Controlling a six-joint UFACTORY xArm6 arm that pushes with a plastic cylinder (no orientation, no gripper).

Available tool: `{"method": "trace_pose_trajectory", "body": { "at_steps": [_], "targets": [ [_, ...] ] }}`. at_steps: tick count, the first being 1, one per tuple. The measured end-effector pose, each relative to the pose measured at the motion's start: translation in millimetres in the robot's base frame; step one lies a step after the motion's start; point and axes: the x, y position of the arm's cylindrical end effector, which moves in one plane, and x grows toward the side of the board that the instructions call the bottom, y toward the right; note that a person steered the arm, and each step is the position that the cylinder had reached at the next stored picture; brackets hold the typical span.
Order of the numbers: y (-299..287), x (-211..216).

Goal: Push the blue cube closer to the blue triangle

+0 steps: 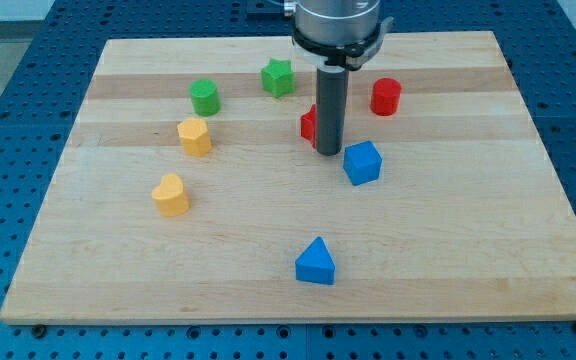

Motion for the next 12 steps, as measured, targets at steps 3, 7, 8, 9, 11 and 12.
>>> {"method": "trace_pose_trajectory", "body": {
  "at_steps": [3, 7, 8, 9, 11, 12],
  "targets": [
    [38.3, -0.3],
    [36.2, 43.5],
    [36.2, 54.0],
    [36.2, 65.0],
    [36.2, 88.6],
    [35.4, 98.6]
  ]
}}
